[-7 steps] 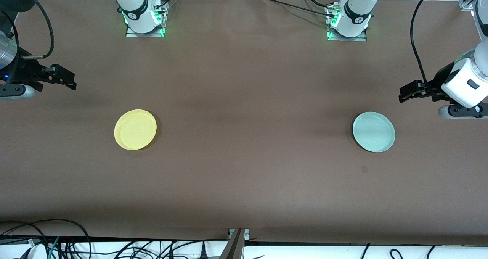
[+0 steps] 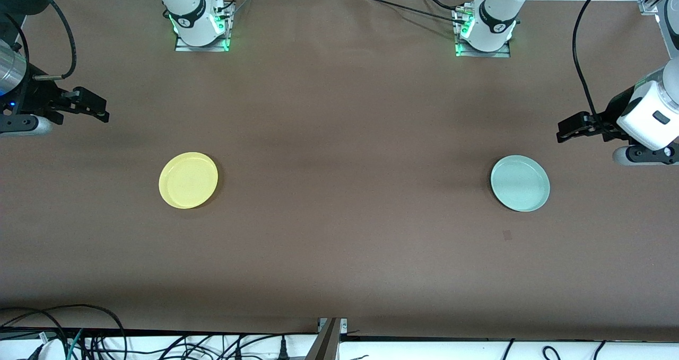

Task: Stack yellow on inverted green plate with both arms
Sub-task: 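Move the left gripper over the pale green plate's rim, then lower the left gripper and pinch the green plate's rim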

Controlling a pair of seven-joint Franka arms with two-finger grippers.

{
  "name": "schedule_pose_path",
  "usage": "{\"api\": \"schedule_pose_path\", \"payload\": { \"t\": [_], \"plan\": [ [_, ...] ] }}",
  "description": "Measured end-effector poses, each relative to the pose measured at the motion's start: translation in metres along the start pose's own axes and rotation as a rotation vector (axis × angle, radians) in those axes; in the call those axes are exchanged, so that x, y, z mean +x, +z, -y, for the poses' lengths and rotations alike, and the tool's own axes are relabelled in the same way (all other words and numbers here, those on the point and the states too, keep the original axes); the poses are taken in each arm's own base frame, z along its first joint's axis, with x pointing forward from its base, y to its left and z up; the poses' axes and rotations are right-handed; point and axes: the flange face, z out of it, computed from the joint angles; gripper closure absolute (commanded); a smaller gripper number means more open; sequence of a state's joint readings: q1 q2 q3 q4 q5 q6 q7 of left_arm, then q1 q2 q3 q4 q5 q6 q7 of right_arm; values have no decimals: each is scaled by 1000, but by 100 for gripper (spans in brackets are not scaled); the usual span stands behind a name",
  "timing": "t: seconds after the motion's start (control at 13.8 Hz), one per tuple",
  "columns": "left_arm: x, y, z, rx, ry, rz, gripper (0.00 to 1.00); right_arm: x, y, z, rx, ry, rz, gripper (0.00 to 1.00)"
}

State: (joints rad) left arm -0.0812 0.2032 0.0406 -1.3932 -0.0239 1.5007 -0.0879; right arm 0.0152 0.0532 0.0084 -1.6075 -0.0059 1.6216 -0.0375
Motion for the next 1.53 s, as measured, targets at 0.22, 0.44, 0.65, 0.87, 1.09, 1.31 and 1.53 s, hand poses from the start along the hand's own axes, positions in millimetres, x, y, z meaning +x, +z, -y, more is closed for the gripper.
{"api": "schedule_pose_path", "payload": {
  "t": [0.22, 0.44, 0.65, 0.87, 1.09, 1.31, 1.53],
  "plan": [
    [4, 16, 12, 1, -20, 27, 0, 0, 1, 0, 0, 0, 4, 0],
    [23, 65, 26, -1, -45, 18, 0, -1, 1, 0, 1, 1, 5, 0],
    [34, 106, 36, 2, -62, 44, 0, -1, 1, 0, 1, 1, 12, 0],
    [46, 144, 42, 6, -73, 66, 0, -2, 1, 0, 2, 1, 15, 0],
    [56, 195, 67, 2, -45, 27, 0, -2, 1, 0, 2, 1, 17, 0],
    [55, 250, 101, 0, -41, 10, 0, -2, 2, 0, 2, 1, 19, 0],
    [49, 294, 112, -1, -28, 15, 0, -2, 2, 0, 2, 1, 21, 0]
  ]
}}
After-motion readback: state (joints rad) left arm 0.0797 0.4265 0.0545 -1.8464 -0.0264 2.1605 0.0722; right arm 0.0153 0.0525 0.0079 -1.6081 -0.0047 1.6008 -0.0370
